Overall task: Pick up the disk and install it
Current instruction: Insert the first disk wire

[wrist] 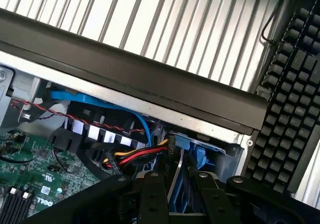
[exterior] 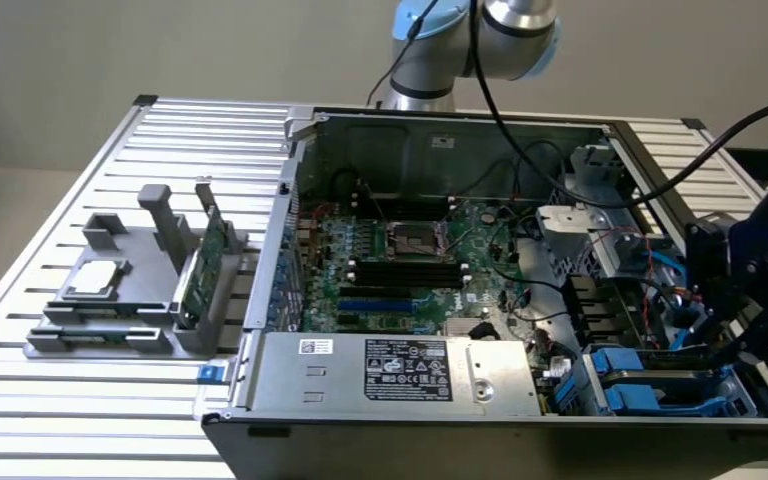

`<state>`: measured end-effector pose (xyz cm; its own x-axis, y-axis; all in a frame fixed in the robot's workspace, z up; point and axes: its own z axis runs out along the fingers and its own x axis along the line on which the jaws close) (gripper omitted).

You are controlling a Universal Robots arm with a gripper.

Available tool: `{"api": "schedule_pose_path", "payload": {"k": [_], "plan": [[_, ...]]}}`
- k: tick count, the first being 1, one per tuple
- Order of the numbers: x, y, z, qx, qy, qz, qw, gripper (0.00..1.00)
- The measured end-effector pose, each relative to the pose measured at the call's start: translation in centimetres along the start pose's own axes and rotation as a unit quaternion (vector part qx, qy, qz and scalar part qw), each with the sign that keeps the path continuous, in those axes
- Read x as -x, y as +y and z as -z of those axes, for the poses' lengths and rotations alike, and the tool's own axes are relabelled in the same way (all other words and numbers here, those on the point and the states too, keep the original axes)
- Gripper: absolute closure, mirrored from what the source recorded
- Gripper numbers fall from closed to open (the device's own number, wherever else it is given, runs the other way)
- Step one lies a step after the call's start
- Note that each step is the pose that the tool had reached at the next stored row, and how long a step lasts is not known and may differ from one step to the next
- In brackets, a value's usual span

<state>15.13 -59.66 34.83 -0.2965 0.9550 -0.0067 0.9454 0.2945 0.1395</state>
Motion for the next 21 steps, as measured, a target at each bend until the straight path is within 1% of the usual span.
{"api": "schedule_pose_path", "payload": {"k": [2,5,11,12,13,14,16,17,18,21], "plan": [[0.0,-0.01,0.01,0.0005,0.0016,-0.008,1.0,0.72],[0.0,-0.03,-0.04,0.0015,0.0053,-0.021,0.9998,0.72],[0.3,-0.16,-0.28,0.0014,0.0088,-0.04,0.9992,0.72],[0.3,-0.18,-0.32,0.0016,0.01,-0.042,0.9991,0.72],[0.4,-0.21,-0.35,0.0021,0.0123,-0.043,0.999,0.72],[0.5,-0.24,-0.36,0.0029,0.0155,-0.044,0.9989,0.72],[0.6,-0.3,-0.39,0.005,0.0234,-0.045,0.9987,0.72],[0.7,-0.33,-0.42,0.0057,0.0263,-0.046,0.9986,0.72],[0.9,-0.38,-0.48,0.0064,0.0291,-0.046,0.9985,0.72],[1.1,-0.5,-0.68,0.0082,0.0355,-0.047,0.9982,0.72]]}}
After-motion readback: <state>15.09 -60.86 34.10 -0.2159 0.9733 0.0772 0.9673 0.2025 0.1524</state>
